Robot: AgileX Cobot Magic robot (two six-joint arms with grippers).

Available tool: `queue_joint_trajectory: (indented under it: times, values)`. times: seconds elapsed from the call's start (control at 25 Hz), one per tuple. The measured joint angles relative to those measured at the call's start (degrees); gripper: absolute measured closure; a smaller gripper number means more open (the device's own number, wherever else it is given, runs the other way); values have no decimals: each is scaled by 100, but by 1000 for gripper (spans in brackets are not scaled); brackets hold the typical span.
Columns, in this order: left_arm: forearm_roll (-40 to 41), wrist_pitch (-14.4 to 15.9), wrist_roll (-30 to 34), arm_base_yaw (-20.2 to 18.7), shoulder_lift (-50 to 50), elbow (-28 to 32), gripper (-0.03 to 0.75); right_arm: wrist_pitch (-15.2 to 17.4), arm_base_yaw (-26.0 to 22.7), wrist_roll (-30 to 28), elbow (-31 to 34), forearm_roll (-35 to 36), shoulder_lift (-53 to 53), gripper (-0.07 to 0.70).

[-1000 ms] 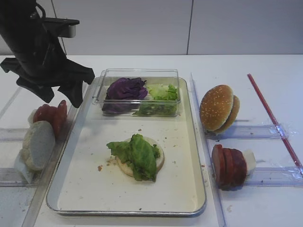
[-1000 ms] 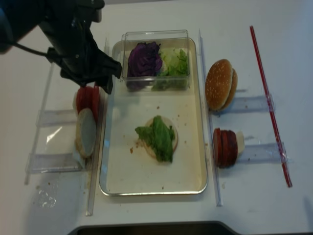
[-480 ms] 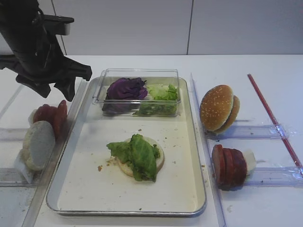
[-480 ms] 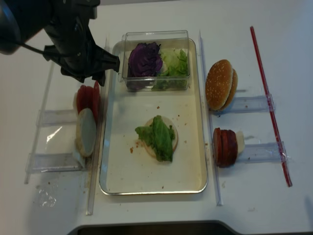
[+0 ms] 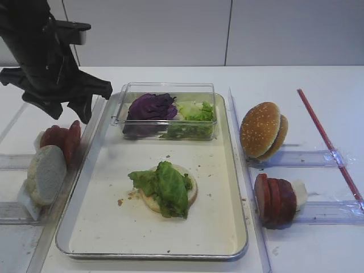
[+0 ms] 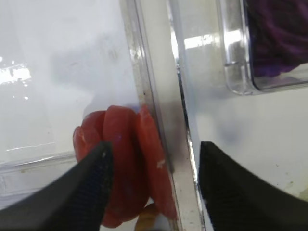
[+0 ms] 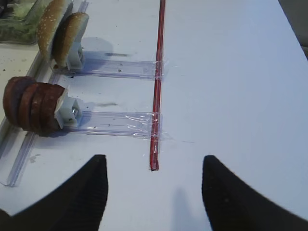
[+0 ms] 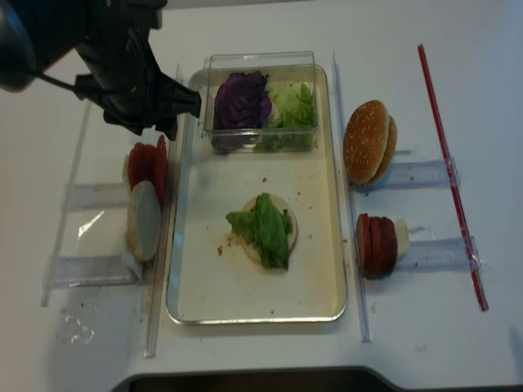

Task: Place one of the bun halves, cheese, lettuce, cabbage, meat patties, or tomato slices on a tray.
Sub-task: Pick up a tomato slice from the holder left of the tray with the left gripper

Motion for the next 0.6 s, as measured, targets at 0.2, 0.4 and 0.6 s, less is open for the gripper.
queue_joint_trajectory:
  times: [0.2,0.4,0.6]
  values:
    - [3,175,90,0,310,-2,350,0,0,0,0,0,0,180]
    - [-39,143,90,0,362,-12,350,0,0,0,0,0,0,180]
    - [-157,47,90,0,374,-12,356,0,0,0,0,0,0,181]
